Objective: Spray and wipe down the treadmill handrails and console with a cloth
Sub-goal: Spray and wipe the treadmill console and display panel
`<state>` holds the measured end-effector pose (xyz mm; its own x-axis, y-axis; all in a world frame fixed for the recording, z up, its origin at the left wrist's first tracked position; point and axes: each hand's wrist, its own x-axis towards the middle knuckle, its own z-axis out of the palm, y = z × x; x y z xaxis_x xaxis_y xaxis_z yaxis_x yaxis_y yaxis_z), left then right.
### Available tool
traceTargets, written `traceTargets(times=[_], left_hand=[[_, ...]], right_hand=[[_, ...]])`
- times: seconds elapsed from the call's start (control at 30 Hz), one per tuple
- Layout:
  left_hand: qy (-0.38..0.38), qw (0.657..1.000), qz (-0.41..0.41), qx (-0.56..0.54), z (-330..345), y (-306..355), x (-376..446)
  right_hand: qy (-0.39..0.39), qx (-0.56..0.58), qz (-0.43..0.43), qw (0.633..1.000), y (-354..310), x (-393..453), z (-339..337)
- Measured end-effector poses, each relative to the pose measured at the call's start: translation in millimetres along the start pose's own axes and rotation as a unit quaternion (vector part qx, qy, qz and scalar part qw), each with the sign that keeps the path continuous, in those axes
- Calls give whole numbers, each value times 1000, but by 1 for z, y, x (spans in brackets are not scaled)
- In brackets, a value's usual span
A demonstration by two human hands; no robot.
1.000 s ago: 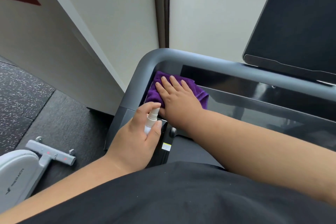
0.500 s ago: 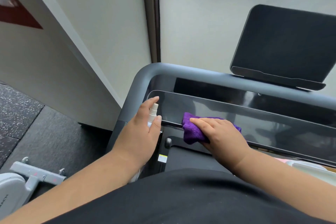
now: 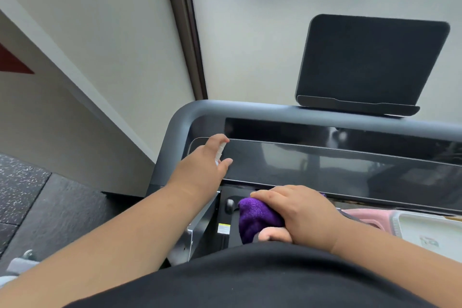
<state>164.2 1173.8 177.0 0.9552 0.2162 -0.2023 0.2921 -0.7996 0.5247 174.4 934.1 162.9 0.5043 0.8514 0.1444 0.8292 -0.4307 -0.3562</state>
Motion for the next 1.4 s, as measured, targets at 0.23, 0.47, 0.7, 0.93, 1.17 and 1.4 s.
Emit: traceTargets(times=[0.23,0.47,0.7,0.93,1.17,1.4], left_hand=[[-10,1000,4,14,7,14,6],[-4,1000,13,-23,10,33,-4],[-68,996,61,2,44,93,1],[-74,997,29,7,73,141,9],[-122,990,69,0,105,196,4],[-141,984,106,36,151,269,11]], right_hand=[[-14,29,33,999,3,-11,1],[-19,41,68,997,12,-27,-5],[-51,66,135,987,28,-63,-17],[-74,97,208,971,53,-113,-38],[-61,110,239,963,84,-159,-62],[-17,125,270,955,113,-218,-80]])
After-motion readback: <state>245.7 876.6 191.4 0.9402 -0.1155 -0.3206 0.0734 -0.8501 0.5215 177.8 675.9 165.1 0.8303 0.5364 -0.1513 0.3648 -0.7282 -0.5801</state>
